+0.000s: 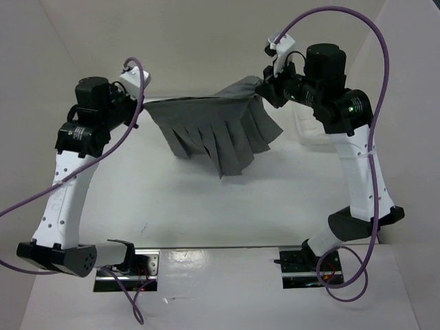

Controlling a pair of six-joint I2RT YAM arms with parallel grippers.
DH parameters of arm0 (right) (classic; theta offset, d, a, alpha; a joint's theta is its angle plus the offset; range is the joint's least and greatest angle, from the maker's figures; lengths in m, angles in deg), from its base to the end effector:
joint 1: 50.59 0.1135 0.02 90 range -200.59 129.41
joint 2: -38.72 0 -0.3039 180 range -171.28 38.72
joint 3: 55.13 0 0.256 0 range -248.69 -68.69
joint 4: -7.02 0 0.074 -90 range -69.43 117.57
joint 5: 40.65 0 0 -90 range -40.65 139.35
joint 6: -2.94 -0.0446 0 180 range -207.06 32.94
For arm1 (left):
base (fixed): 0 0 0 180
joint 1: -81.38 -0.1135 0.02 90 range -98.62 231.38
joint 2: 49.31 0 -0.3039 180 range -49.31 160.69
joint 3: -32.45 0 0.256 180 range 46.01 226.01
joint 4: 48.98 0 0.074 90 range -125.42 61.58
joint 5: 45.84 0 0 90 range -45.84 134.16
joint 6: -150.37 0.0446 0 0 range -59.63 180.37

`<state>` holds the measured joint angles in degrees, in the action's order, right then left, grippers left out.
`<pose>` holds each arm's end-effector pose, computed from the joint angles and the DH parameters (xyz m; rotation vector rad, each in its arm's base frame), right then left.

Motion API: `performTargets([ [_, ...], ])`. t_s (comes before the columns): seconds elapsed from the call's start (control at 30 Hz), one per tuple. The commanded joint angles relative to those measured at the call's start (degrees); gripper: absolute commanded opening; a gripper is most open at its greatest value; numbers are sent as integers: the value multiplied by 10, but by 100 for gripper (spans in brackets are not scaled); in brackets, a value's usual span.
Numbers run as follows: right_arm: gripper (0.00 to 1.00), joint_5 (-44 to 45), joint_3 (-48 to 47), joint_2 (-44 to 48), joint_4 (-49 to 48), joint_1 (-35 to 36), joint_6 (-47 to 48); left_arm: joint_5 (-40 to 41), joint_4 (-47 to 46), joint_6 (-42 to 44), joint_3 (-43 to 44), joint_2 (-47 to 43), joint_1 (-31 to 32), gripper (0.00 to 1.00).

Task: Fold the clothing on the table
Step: Flatten the skirt out

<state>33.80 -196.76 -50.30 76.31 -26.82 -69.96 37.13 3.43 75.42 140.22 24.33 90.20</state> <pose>0.2535 0.1247 0.5872 -0.8241 1.6721 0.3331 0.2547 -0.0450 0.5116 0.4719 1.8276 -0.0416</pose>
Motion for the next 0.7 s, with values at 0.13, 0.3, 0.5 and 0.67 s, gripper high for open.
performTargets([
  [0.13, 1, -109, 80, 91, 30, -63, 63, -89, 44, 8, 11, -70, -69, 0],
  [0.3, 1, -185, 116, 144, 62, -107, 93, -141, 61, 13, -23, -107, -90, 0],
  [0.5, 1, -266, 192, 192, 92, -151, 122, -194, 90, 29, -87, -162, -106, 0],
  [0.67, 1, -308, 229, 220, 112, -170, 143, -224, 96, 29, -141, -216, -123, 0],
])
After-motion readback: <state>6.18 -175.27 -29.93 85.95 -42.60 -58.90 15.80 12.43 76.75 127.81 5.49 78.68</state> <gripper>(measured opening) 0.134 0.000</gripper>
